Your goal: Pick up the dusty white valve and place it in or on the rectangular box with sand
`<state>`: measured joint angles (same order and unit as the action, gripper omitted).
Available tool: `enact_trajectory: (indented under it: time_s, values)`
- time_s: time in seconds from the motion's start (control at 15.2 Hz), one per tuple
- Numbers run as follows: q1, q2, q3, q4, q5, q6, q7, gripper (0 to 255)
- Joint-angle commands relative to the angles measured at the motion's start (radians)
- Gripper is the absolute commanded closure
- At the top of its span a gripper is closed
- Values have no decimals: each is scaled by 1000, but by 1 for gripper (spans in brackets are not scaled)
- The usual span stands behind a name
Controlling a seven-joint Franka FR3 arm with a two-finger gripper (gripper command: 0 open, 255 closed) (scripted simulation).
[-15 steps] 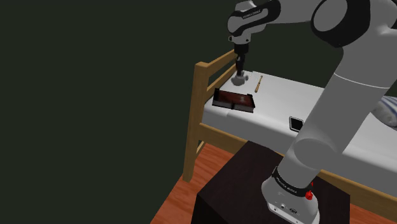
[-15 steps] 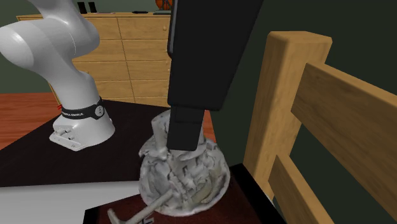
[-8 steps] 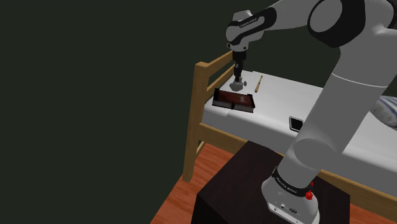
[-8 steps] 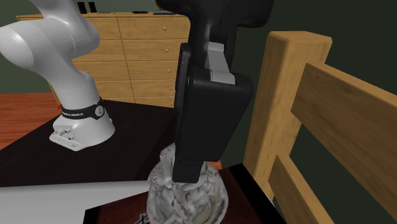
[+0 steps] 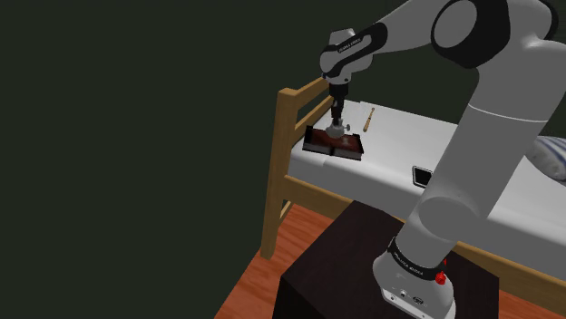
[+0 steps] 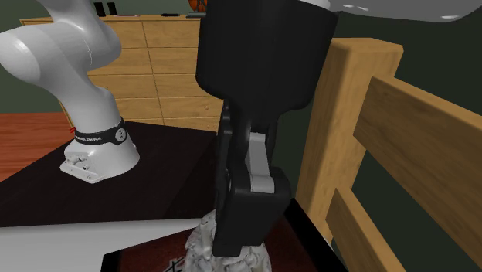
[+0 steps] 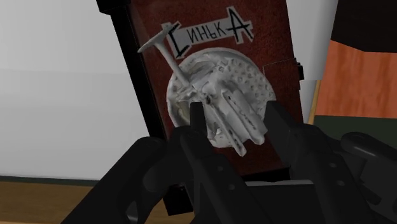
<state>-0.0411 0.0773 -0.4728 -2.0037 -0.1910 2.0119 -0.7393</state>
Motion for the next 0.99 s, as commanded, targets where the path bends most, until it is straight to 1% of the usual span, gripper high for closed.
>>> enact_trajectory:
  time_s: [0.0,0.4,0.46,0.79,0.92]
  values:
    - [1,3,1,-8,1,10,3,255]
    - [1,3,1,-8,1,10,3,255]
    - [1,3,1,-8,1,10,3,0]
    - [1,3,1,-8,1,10,3,0]
    - [9,-15,6,39,-2,-56,6,0]
